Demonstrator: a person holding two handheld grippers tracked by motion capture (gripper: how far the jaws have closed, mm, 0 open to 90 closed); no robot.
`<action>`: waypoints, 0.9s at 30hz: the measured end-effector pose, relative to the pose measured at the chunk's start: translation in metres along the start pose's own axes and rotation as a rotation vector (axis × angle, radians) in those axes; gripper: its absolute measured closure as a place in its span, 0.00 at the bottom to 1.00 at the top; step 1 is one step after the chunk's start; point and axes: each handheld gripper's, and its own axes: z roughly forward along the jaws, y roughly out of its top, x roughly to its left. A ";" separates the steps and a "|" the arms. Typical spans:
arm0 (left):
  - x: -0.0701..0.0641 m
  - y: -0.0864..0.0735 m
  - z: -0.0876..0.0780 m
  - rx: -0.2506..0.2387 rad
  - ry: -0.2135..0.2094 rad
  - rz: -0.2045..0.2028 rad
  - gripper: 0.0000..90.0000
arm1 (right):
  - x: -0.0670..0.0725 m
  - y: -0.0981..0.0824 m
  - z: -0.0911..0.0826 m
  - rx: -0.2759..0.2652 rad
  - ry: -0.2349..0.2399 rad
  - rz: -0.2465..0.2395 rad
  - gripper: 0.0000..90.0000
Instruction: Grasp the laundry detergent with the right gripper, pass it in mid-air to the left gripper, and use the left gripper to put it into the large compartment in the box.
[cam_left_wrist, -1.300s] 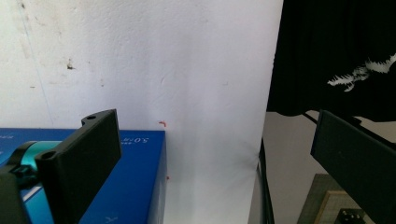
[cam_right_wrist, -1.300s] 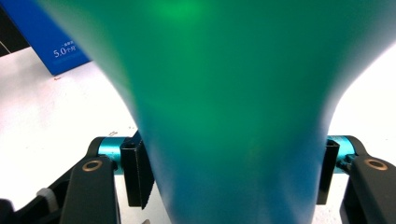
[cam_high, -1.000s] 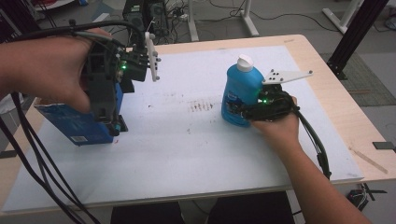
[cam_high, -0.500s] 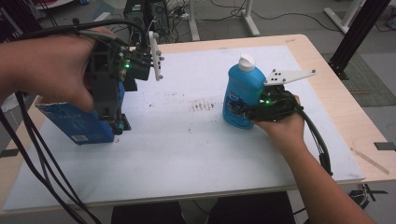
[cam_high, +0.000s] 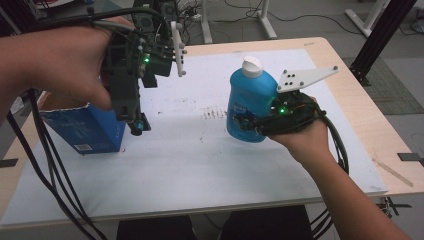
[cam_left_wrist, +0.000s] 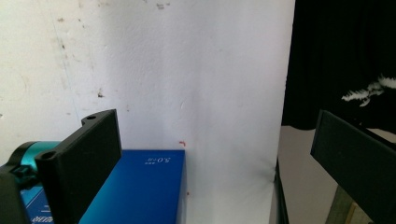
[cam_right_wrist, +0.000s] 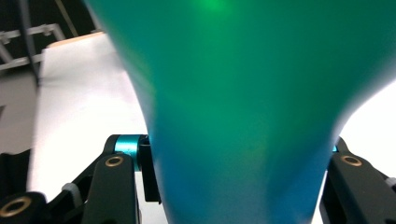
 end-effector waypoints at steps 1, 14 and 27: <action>0.000 0.001 -0.001 -0.007 -0.002 -0.001 0.02 | 0.003 0.002 0.000 0.002 0.012 -0.007 0.49; -0.007 0.025 -0.007 -0.032 -0.002 0.049 0.02 | 0.038 0.022 0.022 0.064 0.206 -0.104 0.49; -0.015 0.044 -0.009 -0.040 -0.006 0.093 0.02 | 0.056 0.037 0.051 0.074 0.305 -0.143 0.49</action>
